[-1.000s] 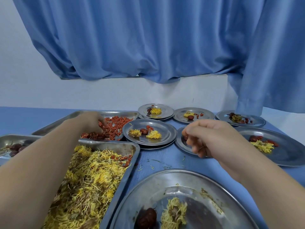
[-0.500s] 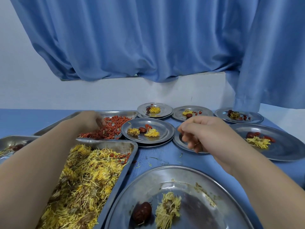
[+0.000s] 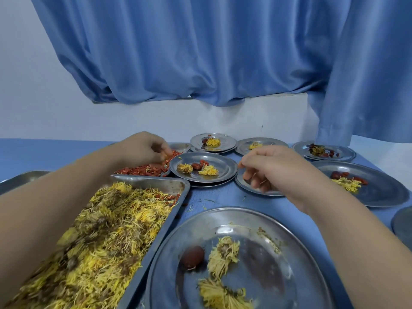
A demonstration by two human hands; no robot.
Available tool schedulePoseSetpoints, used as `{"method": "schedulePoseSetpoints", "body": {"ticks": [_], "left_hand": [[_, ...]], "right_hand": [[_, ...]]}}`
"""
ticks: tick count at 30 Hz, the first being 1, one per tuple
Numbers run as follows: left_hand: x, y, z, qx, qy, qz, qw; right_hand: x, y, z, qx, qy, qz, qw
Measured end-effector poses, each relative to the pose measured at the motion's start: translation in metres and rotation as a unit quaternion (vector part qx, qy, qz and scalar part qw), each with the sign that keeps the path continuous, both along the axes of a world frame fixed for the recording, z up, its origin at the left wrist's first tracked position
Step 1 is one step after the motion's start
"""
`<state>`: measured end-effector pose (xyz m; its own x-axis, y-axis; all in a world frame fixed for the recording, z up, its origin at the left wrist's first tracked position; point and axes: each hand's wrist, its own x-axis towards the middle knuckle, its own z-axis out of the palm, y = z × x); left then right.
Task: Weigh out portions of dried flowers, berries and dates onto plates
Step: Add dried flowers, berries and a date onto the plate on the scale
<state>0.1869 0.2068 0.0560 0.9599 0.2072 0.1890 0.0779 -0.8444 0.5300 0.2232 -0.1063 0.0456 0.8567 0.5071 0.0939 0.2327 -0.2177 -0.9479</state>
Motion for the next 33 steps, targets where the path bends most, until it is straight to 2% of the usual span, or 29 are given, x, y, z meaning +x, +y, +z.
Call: {"method": "schedulePoseSetpoints", "body": {"ticks": [6, 12, 14, 22, 28, 33], "left_hand": [[-0.04, -0.086, 0.01, -0.092, 0.057, -0.125, 0.986], [-0.062, -0.137, -0.001, -0.038, 0.145, -0.2, 0.968], [-0.068, -0.139, -0.004, -0.04, 0.157, -0.202, 0.966], [-0.075, -0.133, -0.009, -0.107, 0.117, -0.179, 0.971], [-0.082, -0.131, -0.01, -0.204, 0.114, -0.176, 0.956], [-0.091, -0.128, -0.007, -0.301, 0.089, -0.154, 0.937]], "right_hand": [[-0.012, -0.001, 0.01, 0.022, -0.02, 0.001, 1.0], [-0.023, 0.003, 0.014, 0.002, -0.048, 0.017, 0.999], [-0.024, 0.004, 0.015, -0.007, -0.062, 0.02, 0.998], [-0.029, 0.009, 0.016, -0.062, -0.164, 0.025, 0.984], [-0.041, 0.006, 0.026, -0.104, -0.253, 0.016, 0.962], [-0.06, 0.0, 0.043, -0.15, -0.337, -0.024, 0.929]]}}
